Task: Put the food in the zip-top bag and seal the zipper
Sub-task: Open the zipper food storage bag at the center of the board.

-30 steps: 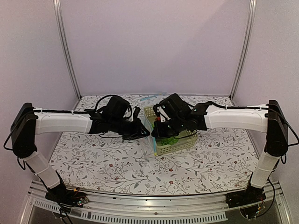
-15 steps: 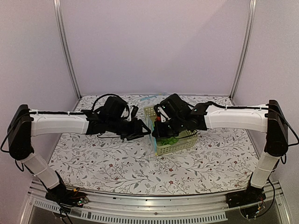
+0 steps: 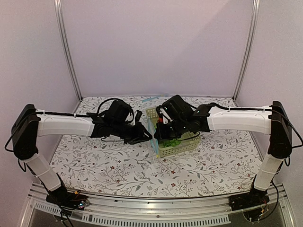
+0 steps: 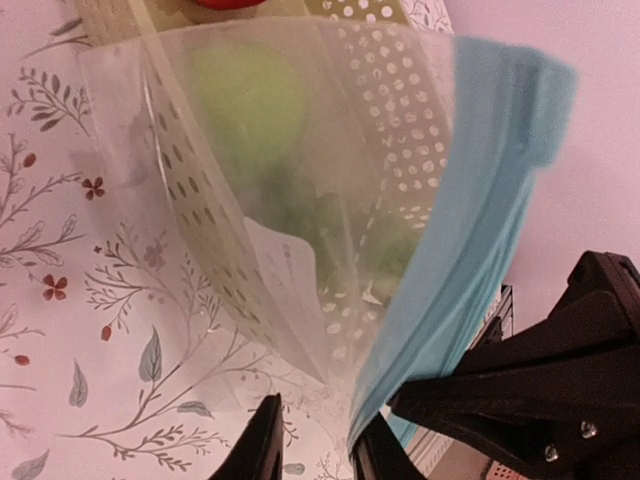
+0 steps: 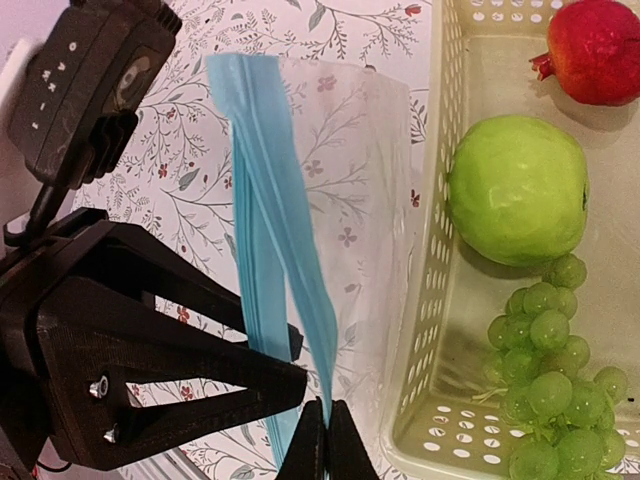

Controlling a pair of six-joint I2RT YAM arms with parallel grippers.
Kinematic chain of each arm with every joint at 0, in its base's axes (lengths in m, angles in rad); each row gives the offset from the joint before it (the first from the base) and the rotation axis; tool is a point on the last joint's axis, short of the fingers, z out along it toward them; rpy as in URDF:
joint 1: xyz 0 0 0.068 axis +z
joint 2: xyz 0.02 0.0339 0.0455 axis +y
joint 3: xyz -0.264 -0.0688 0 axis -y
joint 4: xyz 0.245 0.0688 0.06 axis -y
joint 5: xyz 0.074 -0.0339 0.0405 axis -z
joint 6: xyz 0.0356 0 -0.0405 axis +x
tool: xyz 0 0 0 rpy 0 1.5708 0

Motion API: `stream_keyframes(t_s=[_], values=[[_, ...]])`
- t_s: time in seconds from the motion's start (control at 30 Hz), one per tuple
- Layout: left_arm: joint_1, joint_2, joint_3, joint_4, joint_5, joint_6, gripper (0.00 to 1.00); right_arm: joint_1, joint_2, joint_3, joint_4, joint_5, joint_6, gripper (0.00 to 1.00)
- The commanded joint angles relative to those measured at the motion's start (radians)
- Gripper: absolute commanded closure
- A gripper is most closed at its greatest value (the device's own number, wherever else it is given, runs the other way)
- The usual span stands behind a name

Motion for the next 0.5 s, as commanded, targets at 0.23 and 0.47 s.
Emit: stream_keyframes(t_s=[0.23,0.47], values=[[-0.006,-0.02,0.005,-0.003,-0.023,0.016,1.0,-0.01,-0.034,-0.008,-0.052,0.122,0.033,1.0],[0.005,-0.035,-0.013,-0.028,-0.017,0.028,1.0,-0.061,-0.053,-0.056,-0.049,0.113,0.071,1.0]])
